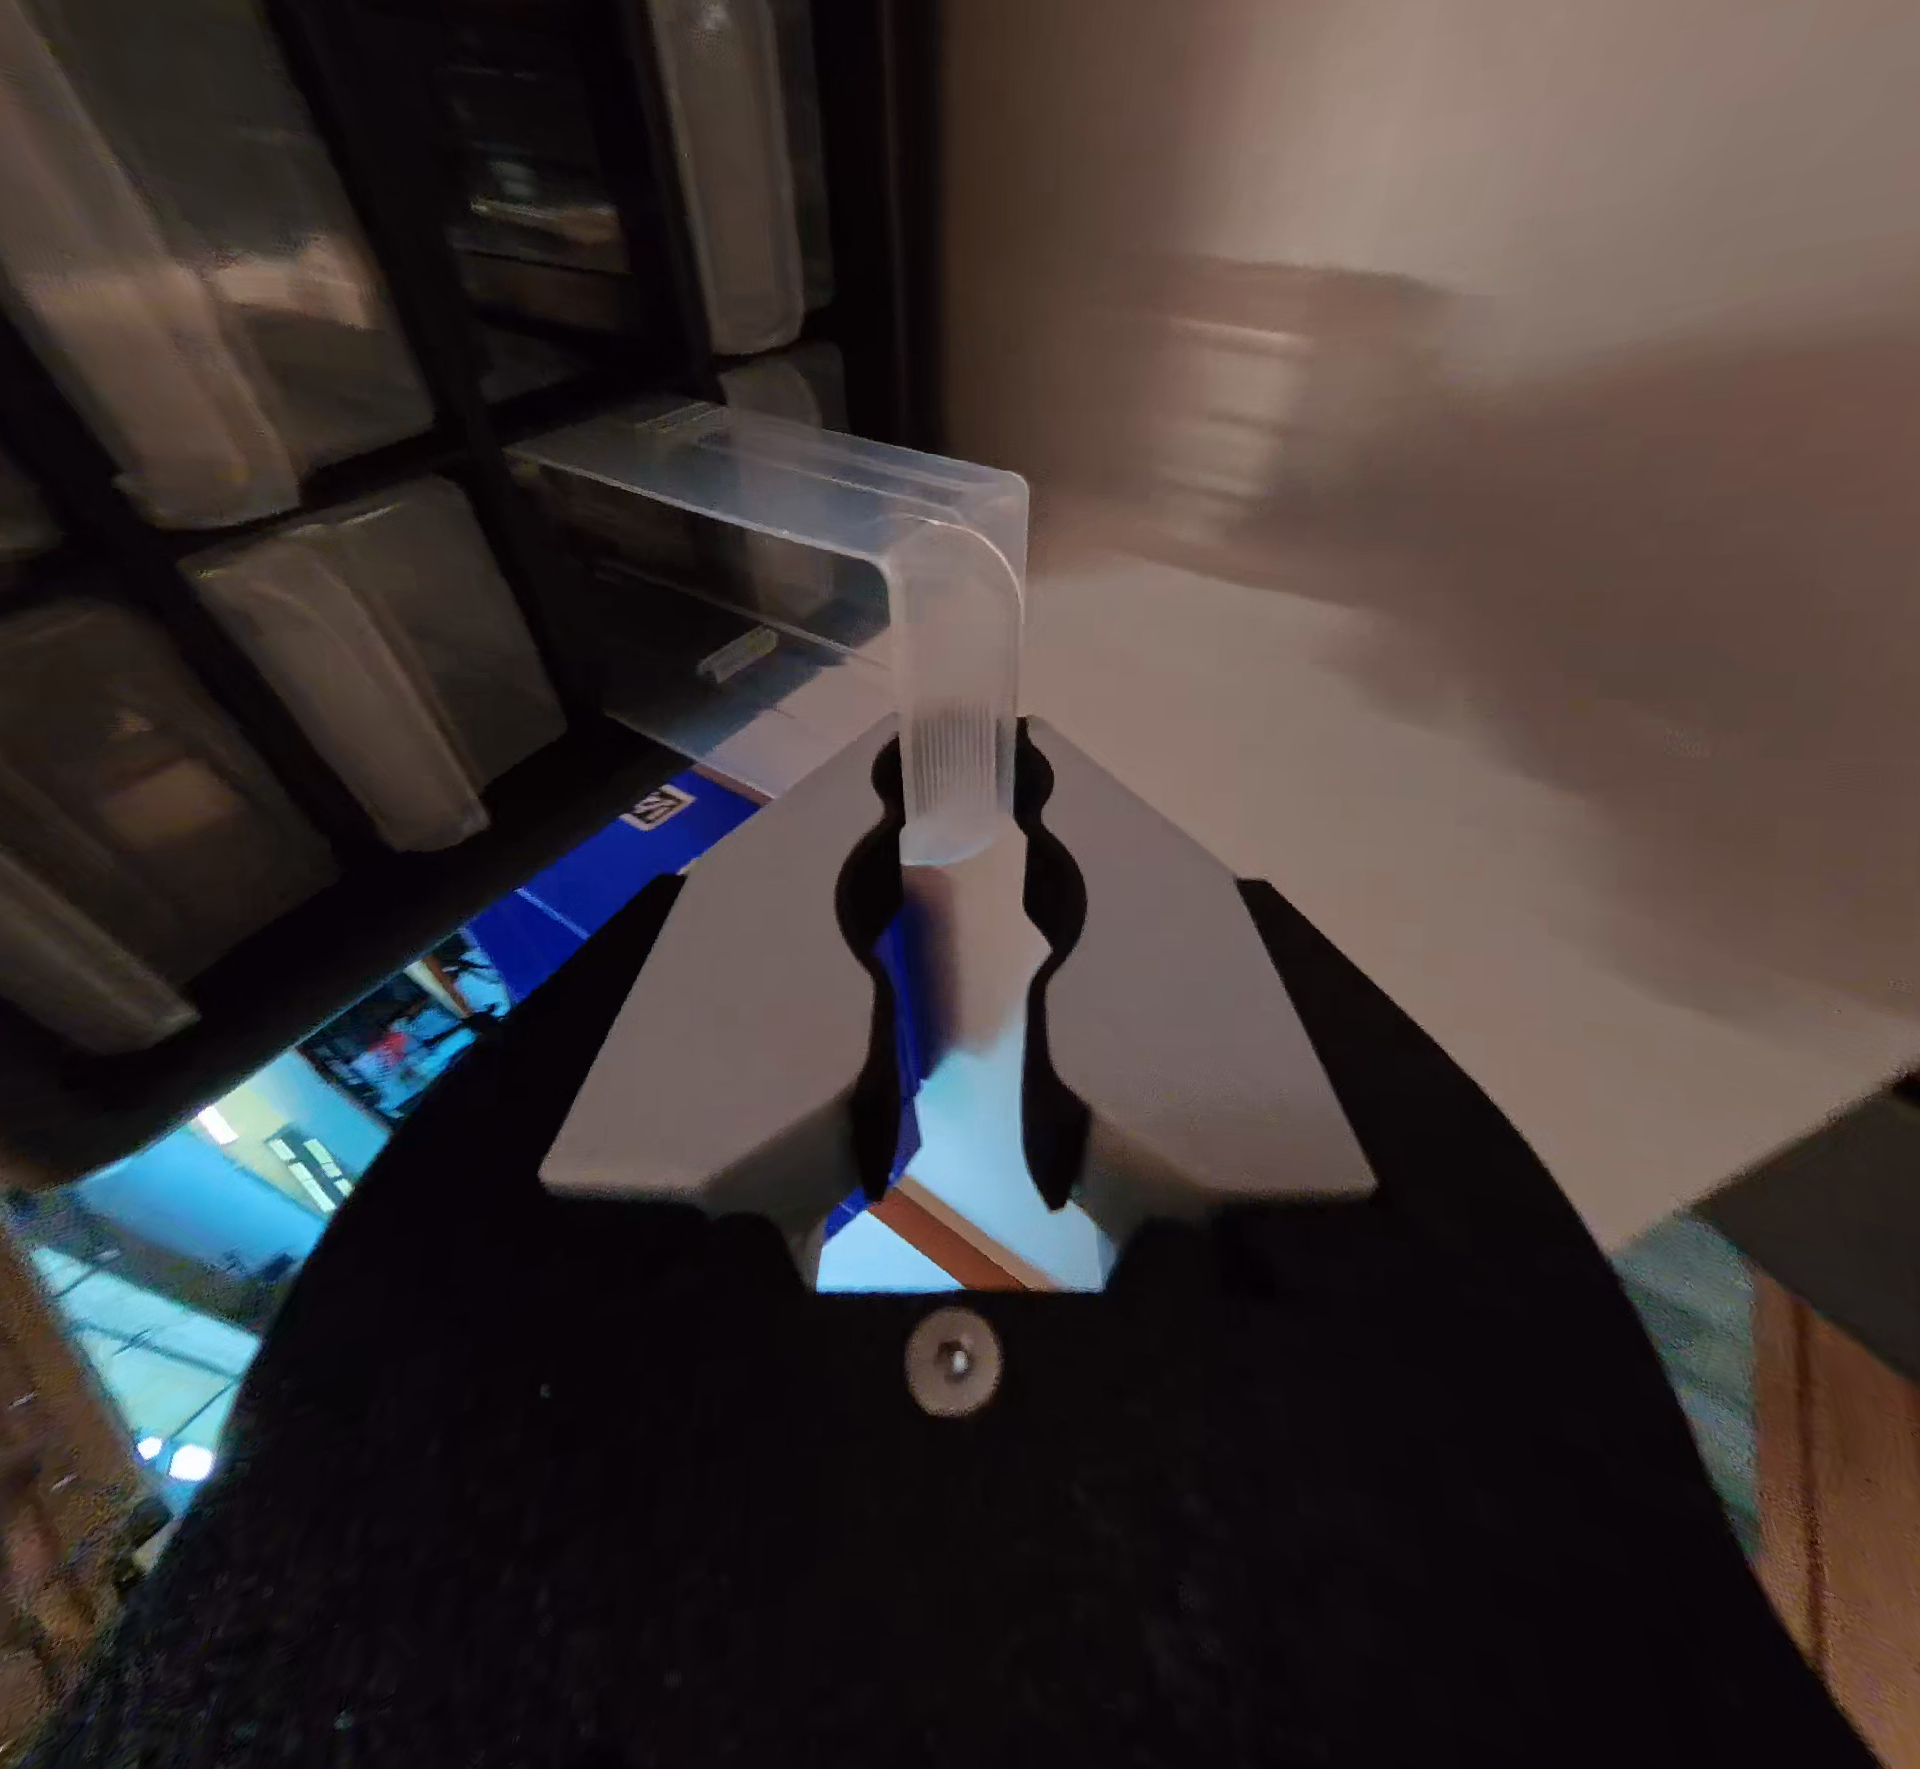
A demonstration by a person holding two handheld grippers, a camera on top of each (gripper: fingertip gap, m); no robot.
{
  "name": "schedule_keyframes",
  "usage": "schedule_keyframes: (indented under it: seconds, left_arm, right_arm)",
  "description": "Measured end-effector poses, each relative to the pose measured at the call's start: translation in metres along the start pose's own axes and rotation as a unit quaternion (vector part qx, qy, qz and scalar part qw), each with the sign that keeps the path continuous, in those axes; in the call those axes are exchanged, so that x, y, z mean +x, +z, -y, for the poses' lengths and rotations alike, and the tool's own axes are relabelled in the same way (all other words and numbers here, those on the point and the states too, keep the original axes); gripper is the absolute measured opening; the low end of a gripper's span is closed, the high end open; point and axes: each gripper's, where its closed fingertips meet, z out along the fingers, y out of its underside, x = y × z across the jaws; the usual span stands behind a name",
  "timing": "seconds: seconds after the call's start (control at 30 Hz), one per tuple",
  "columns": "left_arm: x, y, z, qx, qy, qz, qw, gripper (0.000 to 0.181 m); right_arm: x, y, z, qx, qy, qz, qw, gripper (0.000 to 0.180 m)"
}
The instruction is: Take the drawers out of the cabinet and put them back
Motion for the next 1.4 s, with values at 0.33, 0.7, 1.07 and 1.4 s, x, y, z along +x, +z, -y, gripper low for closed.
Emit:
schedule_keyframes:
  seconds: [0.33, 0.7, 1.07, 1.4]
  left_arm:
    - [-0.026, -0.017, -0.002, 0.112, -0.068, 0.286, 0.949, 0.044]
    - [0.003, -0.029, 0.021, 0.203, -0.075, 0.47, 0.856, 0.0]
    - [-0.036, 0.004, 0.023, 0.151, -0.047, 0.507, 0.847, 0.0]
    - [-0.07, 0.02, 0.026, 0.133, -0.061, 0.499, 0.854, 0.0]
  right_arm:
    - [0.0, 0.0, 0.0, -0.015, -0.014, -0.015, 1.0, 0.0]
    - [0.0, 0.0, 0.0, 0.001, -0.008, -0.016, 1.0, 0.0]
    - [0.0, 0.0, 0.0, 0.011, -0.01, -0.015, 1.0, 0.0]
    - [0.0, 0.0, 0.0, 0.0, -0.011, -0.019, 1.0, 0.0]
